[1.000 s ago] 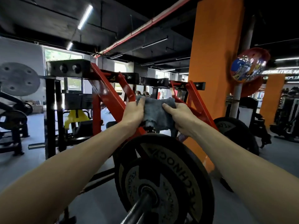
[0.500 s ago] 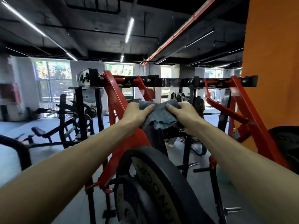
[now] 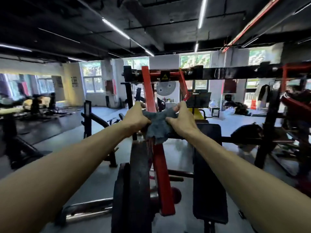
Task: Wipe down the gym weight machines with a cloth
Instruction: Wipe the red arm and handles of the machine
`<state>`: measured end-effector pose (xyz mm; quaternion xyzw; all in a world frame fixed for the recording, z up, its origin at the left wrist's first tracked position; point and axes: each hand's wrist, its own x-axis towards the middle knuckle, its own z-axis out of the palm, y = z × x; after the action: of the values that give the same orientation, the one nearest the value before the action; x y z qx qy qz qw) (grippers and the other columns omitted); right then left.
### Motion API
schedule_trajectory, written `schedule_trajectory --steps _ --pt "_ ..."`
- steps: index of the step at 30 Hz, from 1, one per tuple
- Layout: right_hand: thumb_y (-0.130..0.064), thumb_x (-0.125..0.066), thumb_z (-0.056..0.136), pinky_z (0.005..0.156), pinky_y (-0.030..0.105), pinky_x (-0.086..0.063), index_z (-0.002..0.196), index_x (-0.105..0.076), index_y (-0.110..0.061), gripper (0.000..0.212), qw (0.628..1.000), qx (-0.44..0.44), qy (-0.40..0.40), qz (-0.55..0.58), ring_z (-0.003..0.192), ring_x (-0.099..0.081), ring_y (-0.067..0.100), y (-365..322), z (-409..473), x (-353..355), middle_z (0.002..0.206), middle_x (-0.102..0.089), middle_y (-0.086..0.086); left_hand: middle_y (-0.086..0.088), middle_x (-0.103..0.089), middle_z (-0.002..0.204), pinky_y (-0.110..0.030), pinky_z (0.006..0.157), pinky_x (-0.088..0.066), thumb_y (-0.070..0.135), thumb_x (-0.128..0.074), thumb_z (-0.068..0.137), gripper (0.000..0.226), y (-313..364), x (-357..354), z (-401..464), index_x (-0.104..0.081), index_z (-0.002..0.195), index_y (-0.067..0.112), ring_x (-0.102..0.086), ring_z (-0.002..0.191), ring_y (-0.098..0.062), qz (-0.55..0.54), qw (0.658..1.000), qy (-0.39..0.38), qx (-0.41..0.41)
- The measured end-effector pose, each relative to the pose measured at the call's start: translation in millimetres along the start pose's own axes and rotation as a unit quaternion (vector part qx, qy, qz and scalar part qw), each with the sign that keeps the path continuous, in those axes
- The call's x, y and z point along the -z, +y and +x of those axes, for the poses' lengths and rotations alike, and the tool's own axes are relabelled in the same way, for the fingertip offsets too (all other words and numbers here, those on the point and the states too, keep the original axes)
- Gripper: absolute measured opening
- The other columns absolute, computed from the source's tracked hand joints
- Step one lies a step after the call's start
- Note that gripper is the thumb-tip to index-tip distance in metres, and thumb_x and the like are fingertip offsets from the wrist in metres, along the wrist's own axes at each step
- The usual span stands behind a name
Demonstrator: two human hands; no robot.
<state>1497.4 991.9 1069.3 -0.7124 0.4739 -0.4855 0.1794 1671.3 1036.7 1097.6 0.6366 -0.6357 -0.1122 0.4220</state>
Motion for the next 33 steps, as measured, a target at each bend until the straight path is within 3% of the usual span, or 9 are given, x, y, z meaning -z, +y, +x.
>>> schedule_trajectory --steps 2,4,8,10,14,21,26,30,33 --pt "-0.007 -0.063 0.090 0.065 0.039 -0.044 0.097 -0.041 -0.020 0.026 0.999 0.029 -0.023 -0.034 0.079 -0.055 0.025 5 3 -11 0.087 -0.057 0.005 -0.008 -0.064 0.107 -0.038 0.083 -0.056 -0.005 -0.071 0.081 0.048 -2 -1 1 -0.054 0.121 0.015 -0.064 0.099 -0.025 0.046 0.999 -0.015 -0.005" --pt "-0.002 -0.058 0.089 0.068 0.038 -0.040 0.089 -0.046 -0.019 0.021 0.994 0.055 -0.051 -0.083 0.087 -0.056 0.032 11 10 -24 0.091 -0.060 0.010 -0.010 -0.071 0.103 -0.037 0.083 -0.057 -0.008 -0.069 0.081 0.031 -4 -6 3 -0.065 0.103 0.013 -0.067 0.097 -0.025 0.103 0.994 -0.032 -0.010" --pt "-0.019 -0.058 0.098 0.076 0.032 -0.035 0.096 -0.050 -0.015 0.009 0.985 0.054 -0.106 -0.123 0.101 -0.054 0.031 22 17 -50 0.110 -0.056 0.016 -0.015 -0.073 0.097 -0.034 0.073 -0.059 0.003 -0.067 0.086 0.009 -11 -15 7 -0.072 0.093 0.004 -0.070 0.086 -0.025 0.157 0.985 -0.074 0.022" --pt "-0.041 -0.057 0.099 0.084 0.035 -0.038 0.109 -0.053 -0.011 0.031 0.982 0.064 -0.107 -0.140 0.110 -0.047 0.029 27 16 -56 0.120 -0.048 0.014 -0.015 -0.073 0.098 -0.032 0.068 -0.054 0.006 -0.062 0.086 0.018 -16 -19 7 -0.073 0.100 0.003 -0.069 0.087 -0.025 0.162 0.984 -0.076 0.018" --pt "-0.061 -0.052 0.094 0.109 0.042 -0.033 0.132 -0.055 -0.006 0.067 0.939 0.130 -0.057 -0.313 0.134 -0.030 0.035 31 6 -64 0.148 -0.034 0.020 -0.004 -0.068 0.118 -0.033 0.092 -0.053 0.010 -0.059 0.090 0.030 -12 -22 -3 -0.071 0.118 0.013 -0.063 0.107 -0.021 0.199 0.976 -0.089 0.015" --pt "-0.041 -0.046 0.105 0.112 0.043 -0.030 0.156 -0.007 0.007 0.080 0.976 0.088 -0.115 -0.161 0.135 -0.032 0.039 44 -36 -84 0.150 -0.030 0.027 -0.007 -0.064 0.120 -0.028 0.084 -0.042 0.010 -0.051 0.097 0.026 8 -23 -55 -0.066 0.118 0.006 -0.059 0.112 -0.025 0.271 0.958 -0.071 0.054" --pt "-0.030 -0.045 0.107 0.115 0.046 -0.031 0.159 0.000 0.000 0.075 0.976 0.111 -0.151 -0.107 0.144 -0.023 0.039 63 -77 -79 0.160 -0.017 0.025 -0.008 -0.053 0.098 -0.043 0.088 -0.042 0.021 -0.040 0.101 0.029 13 -25 -91 -0.056 0.085 0.003 -0.049 0.102 -0.028 0.342 0.936 -0.054 0.063" --pt "-0.013 -0.046 0.104 0.122 0.045 -0.021 0.160 0.006 -0.005 0.077 0.967 0.165 -0.172 -0.092 0.152 -0.003 0.041 82 -118 -76 0.165 0.007 0.024 -0.017 -0.038 0.156 -0.044 0.123 -0.023 0.037 -0.035 0.099 0.059 10 -28 -121 -0.044 0.146 0.002 -0.026 0.148 -0.029 0.418 0.905 -0.068 0.051" --pt "-0.011 -0.048 0.104 0.124 0.040 -0.015 0.158 0.014 -0.005 0.083 0.958 0.160 -0.202 -0.125 0.154 0.011 0.038 90 -152 -72 0.163 0.024 0.023 -0.015 -0.016 0.168 -0.038 0.127 -0.010 0.030 -0.041 0.099 0.068 15 -30 -132 -0.022 0.158 0.002 -0.011 0.155 -0.025 0.440 0.894 -0.071 0.042"
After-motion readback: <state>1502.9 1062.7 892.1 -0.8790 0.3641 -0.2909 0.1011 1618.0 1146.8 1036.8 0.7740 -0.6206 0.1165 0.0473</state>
